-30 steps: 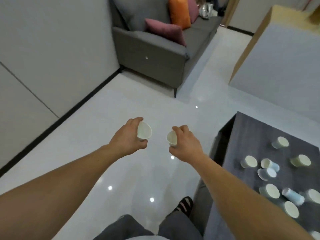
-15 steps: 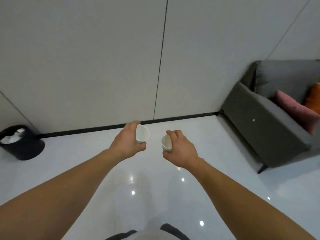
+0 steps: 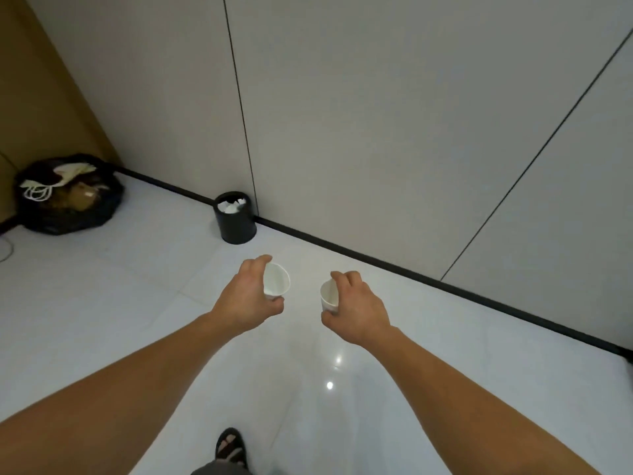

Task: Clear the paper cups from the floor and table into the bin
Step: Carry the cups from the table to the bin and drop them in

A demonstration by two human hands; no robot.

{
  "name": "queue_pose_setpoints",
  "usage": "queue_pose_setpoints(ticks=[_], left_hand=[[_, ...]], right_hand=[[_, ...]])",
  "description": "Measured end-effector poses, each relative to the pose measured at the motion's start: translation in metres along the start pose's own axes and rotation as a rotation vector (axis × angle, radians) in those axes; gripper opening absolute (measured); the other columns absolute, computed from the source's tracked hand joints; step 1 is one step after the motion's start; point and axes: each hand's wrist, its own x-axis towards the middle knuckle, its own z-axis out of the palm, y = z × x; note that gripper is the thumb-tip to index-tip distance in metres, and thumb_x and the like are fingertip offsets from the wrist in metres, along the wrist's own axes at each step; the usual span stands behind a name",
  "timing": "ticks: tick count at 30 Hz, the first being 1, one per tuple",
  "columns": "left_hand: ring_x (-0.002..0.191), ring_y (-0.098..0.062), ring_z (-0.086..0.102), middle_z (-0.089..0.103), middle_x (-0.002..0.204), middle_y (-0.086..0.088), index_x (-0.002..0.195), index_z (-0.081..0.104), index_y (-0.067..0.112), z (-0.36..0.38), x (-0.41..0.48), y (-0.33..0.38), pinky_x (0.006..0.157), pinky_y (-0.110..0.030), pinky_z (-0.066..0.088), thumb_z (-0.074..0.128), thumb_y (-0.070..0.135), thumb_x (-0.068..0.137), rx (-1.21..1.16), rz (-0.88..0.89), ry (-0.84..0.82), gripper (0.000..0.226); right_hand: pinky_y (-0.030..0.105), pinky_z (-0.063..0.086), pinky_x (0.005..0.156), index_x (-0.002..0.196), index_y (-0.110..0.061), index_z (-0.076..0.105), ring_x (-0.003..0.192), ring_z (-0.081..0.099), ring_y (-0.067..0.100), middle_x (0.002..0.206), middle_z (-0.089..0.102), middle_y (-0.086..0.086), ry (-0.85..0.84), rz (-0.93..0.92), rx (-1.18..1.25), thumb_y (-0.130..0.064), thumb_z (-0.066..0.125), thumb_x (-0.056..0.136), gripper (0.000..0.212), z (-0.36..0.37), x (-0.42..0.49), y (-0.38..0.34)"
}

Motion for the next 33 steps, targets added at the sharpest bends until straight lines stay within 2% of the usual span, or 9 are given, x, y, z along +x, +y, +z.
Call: queue_pose_setpoints(ticks=[7, 19, 26, 33], left_hand=[[0.117, -0.024, 0.049, 0.035, 0.142, -0.002, 0.144, 0.03, 0.021, -0.046, 0.023, -0.089, 0.093, -0.031, 0.043, 0.074, 0.031, 0.075, -0.024, -0.12, 0.076, 0.083], [0.122, -0.023, 0.046, 0.036, 0.143, -0.001, 0.145, 0.027, 0.023, -0.144, 0.136, -0.201, 0.096, -0.031, 0.043, 0.076, 0.032, 0.077, -0.097, -0.11, 0.094, 0.085], [0.118, -0.02, 0.047, 0.034, 0.142, 0.002, 0.145, 0.025, 0.029, -0.146, 0.228, -0.239, 0.093, -0.029, 0.044, 0.077, 0.032, 0.075, -0.135, -0.173, 0.123, 0.087], [0.12, -0.022, 0.048, 0.033, 0.142, 0.002, 0.145, 0.024, 0.03, -0.187, 0.344, -0.254, 0.094, -0.031, 0.046, 0.079, 0.031, 0.073, -0.033, -0.291, 0.208, 0.091]], right_hand=[[0.037, 0.049, 0.086, 0.145, -0.024, 0.027, 0.115, 0.047, 0.025, 0.136, 0.036, 0.001, -0.06, -0.088, -0.007, -0.044, 0.063, 0.082, 0.074, 0.043, 0.06, -0.076], [0.036, 0.047, 0.093, 0.148, -0.023, 0.025, 0.121, 0.043, 0.023, 0.141, 0.034, 0.0, -0.064, -0.07, 0.033, -0.047, 0.061, 0.084, 0.077, 0.089, 0.194, -0.211], [0.033, 0.045, 0.096, 0.148, -0.022, 0.025, 0.121, 0.04, 0.021, 0.141, 0.034, -0.001, -0.067, -0.17, 0.016, -0.046, 0.06, 0.085, 0.076, 0.103, 0.303, -0.229], [0.033, 0.044, 0.1, 0.149, -0.022, 0.025, 0.123, 0.04, 0.02, 0.141, 0.035, 0.0, -0.087, -0.257, 0.104, -0.046, 0.061, 0.085, 0.077, 0.102, 0.449, -0.247]])
